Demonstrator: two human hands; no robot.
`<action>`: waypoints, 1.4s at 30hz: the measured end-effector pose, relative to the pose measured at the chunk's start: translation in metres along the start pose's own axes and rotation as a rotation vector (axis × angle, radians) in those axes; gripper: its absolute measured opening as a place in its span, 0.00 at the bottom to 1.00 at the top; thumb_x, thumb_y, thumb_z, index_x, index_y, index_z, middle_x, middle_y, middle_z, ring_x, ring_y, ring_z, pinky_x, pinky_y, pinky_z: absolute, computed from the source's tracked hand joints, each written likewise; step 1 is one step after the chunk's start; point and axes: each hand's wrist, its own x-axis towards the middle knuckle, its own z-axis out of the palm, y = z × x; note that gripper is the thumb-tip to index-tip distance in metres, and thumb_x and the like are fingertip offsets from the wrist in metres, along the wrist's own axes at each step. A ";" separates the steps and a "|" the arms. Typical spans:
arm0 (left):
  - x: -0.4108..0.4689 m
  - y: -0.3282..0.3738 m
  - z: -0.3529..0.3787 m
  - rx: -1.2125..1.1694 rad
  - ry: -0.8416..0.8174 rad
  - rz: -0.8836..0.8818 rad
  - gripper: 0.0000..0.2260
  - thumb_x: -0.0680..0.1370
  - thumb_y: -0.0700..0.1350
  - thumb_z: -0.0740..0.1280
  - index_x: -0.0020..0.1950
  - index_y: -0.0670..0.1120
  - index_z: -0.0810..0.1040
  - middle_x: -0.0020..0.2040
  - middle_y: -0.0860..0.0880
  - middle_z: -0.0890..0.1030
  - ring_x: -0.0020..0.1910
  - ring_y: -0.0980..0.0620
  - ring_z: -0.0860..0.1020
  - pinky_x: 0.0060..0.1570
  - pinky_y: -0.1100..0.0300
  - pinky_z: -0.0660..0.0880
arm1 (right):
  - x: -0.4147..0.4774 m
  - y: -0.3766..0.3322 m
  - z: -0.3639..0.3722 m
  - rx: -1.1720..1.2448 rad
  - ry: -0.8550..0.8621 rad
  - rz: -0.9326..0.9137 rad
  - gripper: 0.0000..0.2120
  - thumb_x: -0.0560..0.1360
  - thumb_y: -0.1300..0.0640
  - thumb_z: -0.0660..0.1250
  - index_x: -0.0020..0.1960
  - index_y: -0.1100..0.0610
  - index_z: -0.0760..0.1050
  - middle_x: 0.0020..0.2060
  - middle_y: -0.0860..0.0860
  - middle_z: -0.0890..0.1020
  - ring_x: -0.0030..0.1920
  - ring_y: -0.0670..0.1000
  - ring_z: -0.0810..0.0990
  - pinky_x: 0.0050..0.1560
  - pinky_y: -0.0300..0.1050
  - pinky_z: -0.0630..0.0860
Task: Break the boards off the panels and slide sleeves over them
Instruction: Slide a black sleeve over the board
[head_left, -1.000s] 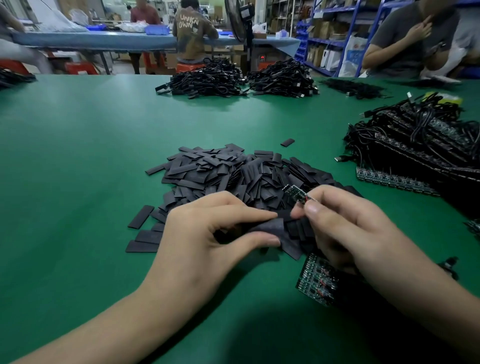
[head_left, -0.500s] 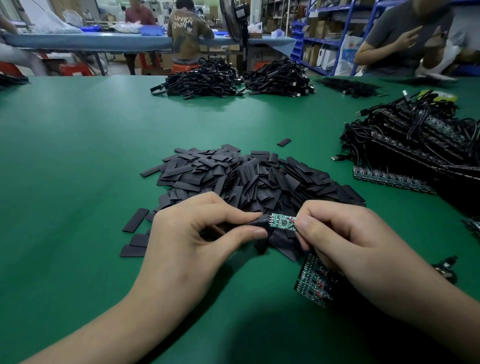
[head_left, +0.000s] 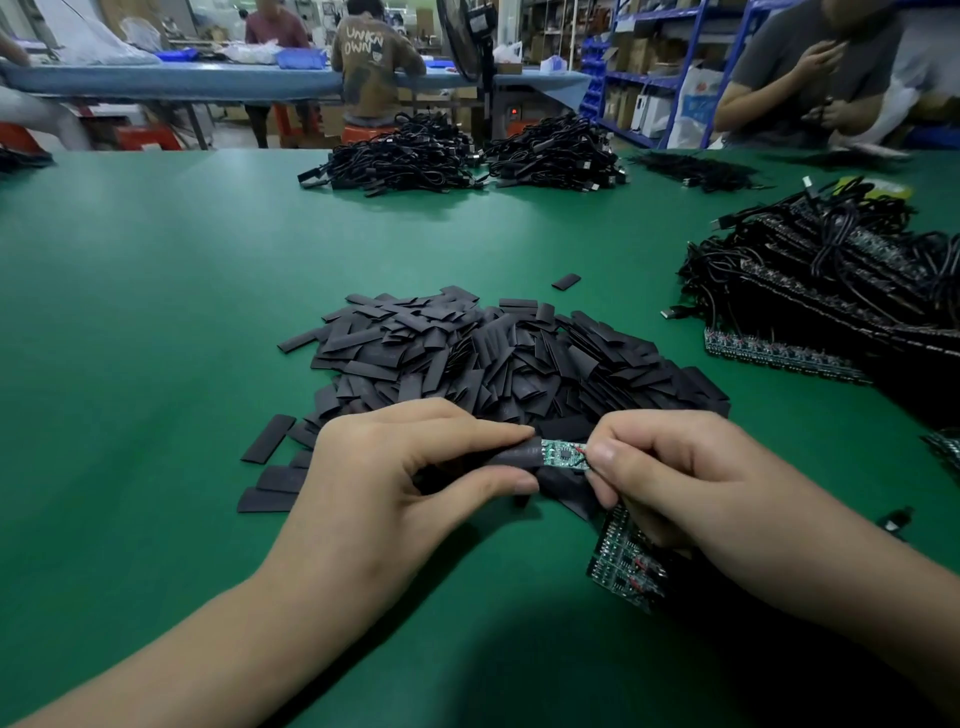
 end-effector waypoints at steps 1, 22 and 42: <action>0.000 0.000 0.000 -0.006 -0.007 -0.005 0.11 0.71 0.52 0.75 0.52 0.52 0.87 0.44 0.60 0.84 0.44 0.64 0.82 0.46 0.72 0.73 | -0.001 0.000 0.001 -0.054 0.014 -0.027 0.18 0.81 0.40 0.58 0.40 0.49 0.76 0.23 0.46 0.67 0.25 0.43 0.63 0.28 0.39 0.61; -0.001 0.003 0.003 -0.136 0.033 -0.077 0.10 0.71 0.53 0.74 0.50 0.52 0.88 0.43 0.59 0.86 0.43 0.59 0.83 0.45 0.67 0.75 | -0.006 -0.003 0.005 -0.309 0.388 -0.420 0.03 0.75 0.53 0.73 0.47 0.46 0.82 0.38 0.41 0.83 0.38 0.44 0.83 0.36 0.42 0.76; -0.001 0.003 0.002 -0.042 0.017 0.031 0.09 0.73 0.48 0.75 0.52 0.48 0.87 0.45 0.56 0.84 0.45 0.61 0.82 0.48 0.71 0.73 | -0.005 0.001 0.008 -0.281 0.355 -0.407 0.02 0.74 0.54 0.73 0.45 0.48 0.83 0.35 0.40 0.82 0.38 0.42 0.82 0.37 0.37 0.75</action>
